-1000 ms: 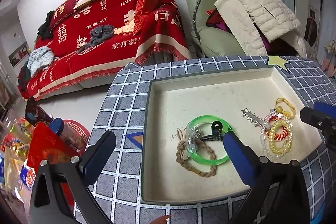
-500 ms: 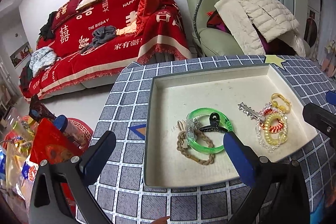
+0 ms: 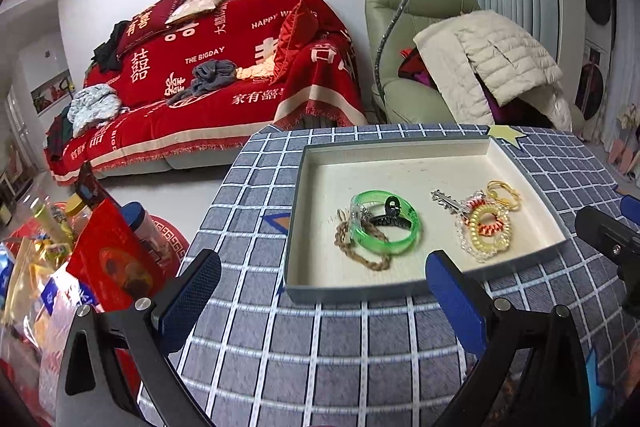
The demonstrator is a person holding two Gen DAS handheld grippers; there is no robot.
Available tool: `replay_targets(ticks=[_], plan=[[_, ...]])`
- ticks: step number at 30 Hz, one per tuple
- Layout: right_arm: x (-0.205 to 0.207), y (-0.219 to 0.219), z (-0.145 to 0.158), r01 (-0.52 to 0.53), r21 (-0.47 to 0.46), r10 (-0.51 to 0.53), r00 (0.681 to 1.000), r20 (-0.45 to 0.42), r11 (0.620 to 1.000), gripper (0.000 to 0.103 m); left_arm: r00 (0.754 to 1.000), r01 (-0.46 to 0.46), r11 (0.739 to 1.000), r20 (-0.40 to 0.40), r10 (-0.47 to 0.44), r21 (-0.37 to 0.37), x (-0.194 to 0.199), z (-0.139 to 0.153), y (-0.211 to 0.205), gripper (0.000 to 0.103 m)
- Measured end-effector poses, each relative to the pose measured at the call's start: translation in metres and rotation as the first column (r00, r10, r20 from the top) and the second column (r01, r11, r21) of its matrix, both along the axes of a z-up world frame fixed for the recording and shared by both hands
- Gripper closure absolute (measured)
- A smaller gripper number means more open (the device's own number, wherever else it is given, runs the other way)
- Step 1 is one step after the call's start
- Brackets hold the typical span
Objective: Organize jewelry
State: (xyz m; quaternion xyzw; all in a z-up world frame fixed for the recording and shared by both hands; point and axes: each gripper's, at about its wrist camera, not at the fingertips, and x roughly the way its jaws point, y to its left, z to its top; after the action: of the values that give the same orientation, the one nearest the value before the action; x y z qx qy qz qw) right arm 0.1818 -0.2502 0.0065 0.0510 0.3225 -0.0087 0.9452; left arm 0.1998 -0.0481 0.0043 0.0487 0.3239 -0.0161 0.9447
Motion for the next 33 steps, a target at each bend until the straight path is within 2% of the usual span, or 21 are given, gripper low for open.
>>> replay_targets(ticks=[14, 33], plan=[[-0.057, 0.016, 0.004, 0.034, -0.088, -0.029, 0.998, 0.056, 0.996, 0.0, 0.996, -0.018, 1.0, 0.088, 0.019, -0.01, -0.063, 0.009, 0.003, 0.0], [-0.08, 0.016, 0.013, 0.057, -0.107, -0.049, 0.996, 0.078, 0.993, 0.0, 0.996, -0.03, 0.999, 0.083, 0.031, -0.017, -0.079, 0.01, 0.003, 0.0]])
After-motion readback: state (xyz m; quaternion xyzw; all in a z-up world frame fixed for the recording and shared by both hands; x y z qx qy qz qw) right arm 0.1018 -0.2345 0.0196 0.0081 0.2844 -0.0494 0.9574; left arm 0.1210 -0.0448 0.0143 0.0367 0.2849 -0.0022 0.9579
